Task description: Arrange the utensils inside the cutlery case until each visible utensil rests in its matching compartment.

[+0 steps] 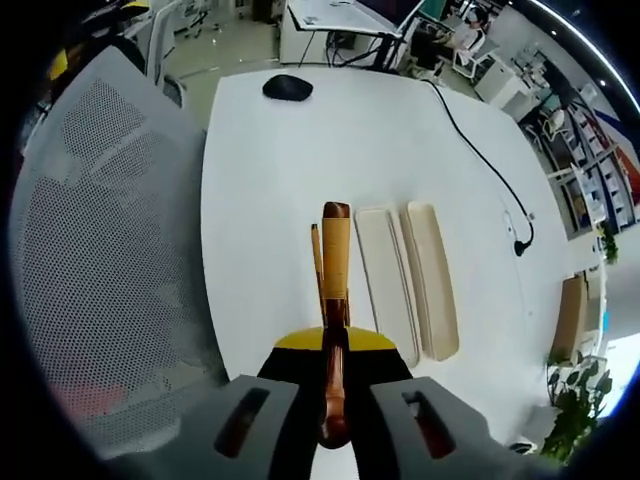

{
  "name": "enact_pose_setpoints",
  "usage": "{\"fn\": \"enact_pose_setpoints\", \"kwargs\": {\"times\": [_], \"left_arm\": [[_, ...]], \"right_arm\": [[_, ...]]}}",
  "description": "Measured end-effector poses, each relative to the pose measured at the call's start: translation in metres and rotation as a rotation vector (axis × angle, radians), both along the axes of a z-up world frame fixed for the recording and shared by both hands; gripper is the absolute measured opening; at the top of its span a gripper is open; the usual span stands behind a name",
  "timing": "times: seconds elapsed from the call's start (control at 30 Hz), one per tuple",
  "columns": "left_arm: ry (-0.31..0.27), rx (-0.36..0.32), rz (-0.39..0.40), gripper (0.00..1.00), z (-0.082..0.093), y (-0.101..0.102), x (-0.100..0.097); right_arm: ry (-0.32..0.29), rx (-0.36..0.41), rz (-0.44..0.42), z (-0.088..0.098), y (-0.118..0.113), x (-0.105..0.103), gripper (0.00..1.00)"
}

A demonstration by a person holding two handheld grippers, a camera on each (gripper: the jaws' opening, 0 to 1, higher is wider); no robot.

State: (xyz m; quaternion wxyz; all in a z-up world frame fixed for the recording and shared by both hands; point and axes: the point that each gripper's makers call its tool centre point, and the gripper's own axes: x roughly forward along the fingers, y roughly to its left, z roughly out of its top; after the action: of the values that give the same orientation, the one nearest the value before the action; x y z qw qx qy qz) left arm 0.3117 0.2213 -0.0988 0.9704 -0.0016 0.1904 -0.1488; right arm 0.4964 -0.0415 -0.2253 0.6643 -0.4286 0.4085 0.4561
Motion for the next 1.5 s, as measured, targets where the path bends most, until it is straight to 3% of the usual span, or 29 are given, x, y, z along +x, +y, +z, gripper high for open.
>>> {"fn": "enact_pose_setpoints", "kwargs": {"times": [0.5, 1.13, 1.4, 1.5], "left_arm": [[0.031, 0.003, -0.073, 0.80, -0.010, -0.008, 0.012], [0.051, 0.036, -0.146, 0.80, -0.013, -0.021, 0.022], [0.061, 0.043, -0.125, 0.80, -0.011, -0.023, 0.027], [0.061, 0.041, -0.077, 0.80, -0.007, -0.025, 0.029]], "right_arm": [[-0.033, -0.029, 0.057, 0.013, -0.002, 0.006, 0.01], [-0.022, -0.018, 0.039, 0.016, -0.013, 0.001, 0.01], [-0.004, -0.012, 0.046, 0.024, -0.012, 0.016, 0.01], [0.006, -0.006, 0.032, 0.029, -0.012, 0.019, 0.01]]}}
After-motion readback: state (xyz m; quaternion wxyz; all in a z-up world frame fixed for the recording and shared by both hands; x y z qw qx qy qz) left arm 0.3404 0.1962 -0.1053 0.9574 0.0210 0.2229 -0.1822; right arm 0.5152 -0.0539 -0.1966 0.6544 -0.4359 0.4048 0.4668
